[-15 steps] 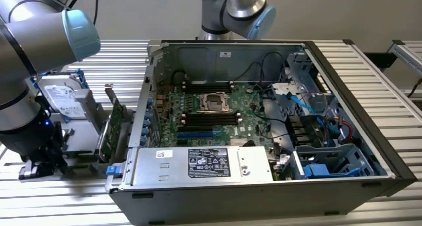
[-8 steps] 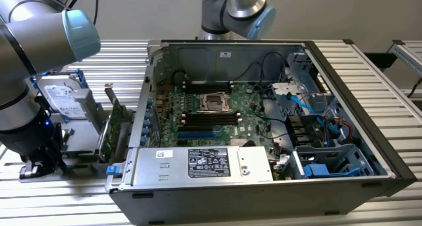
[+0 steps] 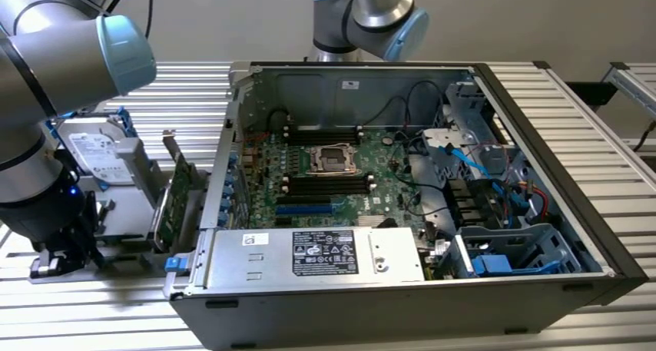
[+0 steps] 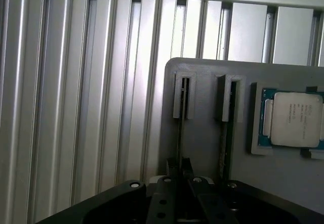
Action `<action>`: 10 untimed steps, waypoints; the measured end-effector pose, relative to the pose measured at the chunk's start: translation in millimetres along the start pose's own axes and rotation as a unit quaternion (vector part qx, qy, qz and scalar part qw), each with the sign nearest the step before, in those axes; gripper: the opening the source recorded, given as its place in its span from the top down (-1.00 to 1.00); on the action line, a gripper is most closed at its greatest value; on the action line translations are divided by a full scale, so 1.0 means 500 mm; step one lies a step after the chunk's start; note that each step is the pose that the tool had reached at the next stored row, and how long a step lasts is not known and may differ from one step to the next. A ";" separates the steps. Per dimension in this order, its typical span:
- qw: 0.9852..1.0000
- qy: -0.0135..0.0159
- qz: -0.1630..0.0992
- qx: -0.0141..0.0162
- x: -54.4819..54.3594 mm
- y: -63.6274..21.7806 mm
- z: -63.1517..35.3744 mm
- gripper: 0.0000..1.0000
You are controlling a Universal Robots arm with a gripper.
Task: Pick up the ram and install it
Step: 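Pick up the ram and move it above insertion slot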
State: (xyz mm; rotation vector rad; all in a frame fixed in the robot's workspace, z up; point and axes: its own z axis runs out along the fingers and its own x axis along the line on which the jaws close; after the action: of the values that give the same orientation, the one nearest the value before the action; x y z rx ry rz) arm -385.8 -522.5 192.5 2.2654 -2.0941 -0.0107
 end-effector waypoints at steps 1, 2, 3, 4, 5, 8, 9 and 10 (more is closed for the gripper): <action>1.000 0.000 0.001 0.000 0.000 0.000 0.000 0.72; 1.000 0.000 0.003 0.000 0.000 0.000 0.000 0.72; 1.000 0.000 0.004 0.000 0.000 0.000 0.000 0.72; 1.000 0.000 0.005 0.000 0.000 0.000 0.000 0.72; 1.000 0.000 0.006 0.000 0.000 0.000 0.000 0.72; 1.000 -0.001 0.011 0.000 0.000 0.000 0.000 0.72; 1.000 -0.001 0.012 0.000 0.000 -0.001 0.001 0.72; 1.000 -0.001 0.016 0.000 0.000 -0.001 0.001 0.72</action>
State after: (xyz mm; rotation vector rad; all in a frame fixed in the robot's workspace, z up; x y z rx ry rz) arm -385.4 -522.5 192.2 2.2324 -2.1296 -0.0122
